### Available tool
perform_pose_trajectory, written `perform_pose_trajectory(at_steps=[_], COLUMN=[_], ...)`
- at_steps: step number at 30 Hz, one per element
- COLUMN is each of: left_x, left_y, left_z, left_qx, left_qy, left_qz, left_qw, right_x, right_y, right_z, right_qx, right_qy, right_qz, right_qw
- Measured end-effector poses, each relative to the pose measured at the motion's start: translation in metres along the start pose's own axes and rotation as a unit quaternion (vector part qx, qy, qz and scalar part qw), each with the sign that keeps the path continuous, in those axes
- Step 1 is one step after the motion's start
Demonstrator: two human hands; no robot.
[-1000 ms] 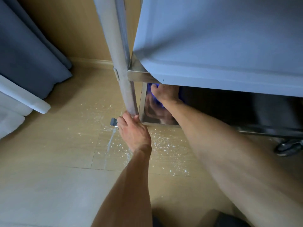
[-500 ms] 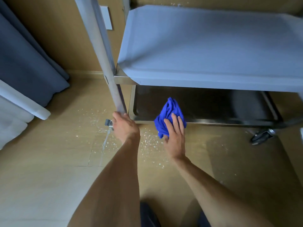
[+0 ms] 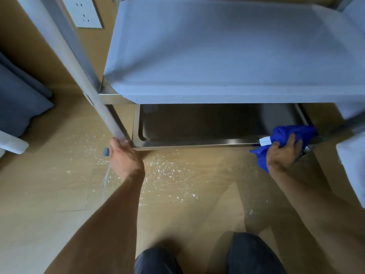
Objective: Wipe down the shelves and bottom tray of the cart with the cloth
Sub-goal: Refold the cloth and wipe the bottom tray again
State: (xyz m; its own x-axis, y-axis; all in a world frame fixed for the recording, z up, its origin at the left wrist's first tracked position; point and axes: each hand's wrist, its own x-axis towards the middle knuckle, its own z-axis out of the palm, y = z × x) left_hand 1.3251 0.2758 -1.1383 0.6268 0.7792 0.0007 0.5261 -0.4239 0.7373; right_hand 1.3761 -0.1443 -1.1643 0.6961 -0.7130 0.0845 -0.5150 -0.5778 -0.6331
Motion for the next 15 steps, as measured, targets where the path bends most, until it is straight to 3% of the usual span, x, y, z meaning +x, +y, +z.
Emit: perform_pose_trajectory(at_steps=[5,10,13,15], left_x=[-0.001,-0.009,-0.012,-0.013], left_y=[-0.001,0.011,0.013,0.013], left_z=[0.002,0.001,-0.004,-0.003], left_qx=[0.010,0.002,-0.003,-0.003], left_qy=[-0.001,-0.010,-0.023,-0.033], left_qz=[0.006,-0.032,-0.045,-0.051], left_qw=[1.000,0.999,0.999,0.998], right_x=[-0.013,-0.142,-0.209,-0.225], right_y=[-0.023,-0.095,-0.136,-0.150], right_z=[0.020,0.058,0.083,0.093], right_qx=[-0.050,-0.031,-0.037,-0.050], right_qy=[-0.021,-0.090,-0.178,-0.183], right_qz=[-0.187,-0.389,-0.435,-0.416], right_qw=[0.981,0.917,0.882,0.889])
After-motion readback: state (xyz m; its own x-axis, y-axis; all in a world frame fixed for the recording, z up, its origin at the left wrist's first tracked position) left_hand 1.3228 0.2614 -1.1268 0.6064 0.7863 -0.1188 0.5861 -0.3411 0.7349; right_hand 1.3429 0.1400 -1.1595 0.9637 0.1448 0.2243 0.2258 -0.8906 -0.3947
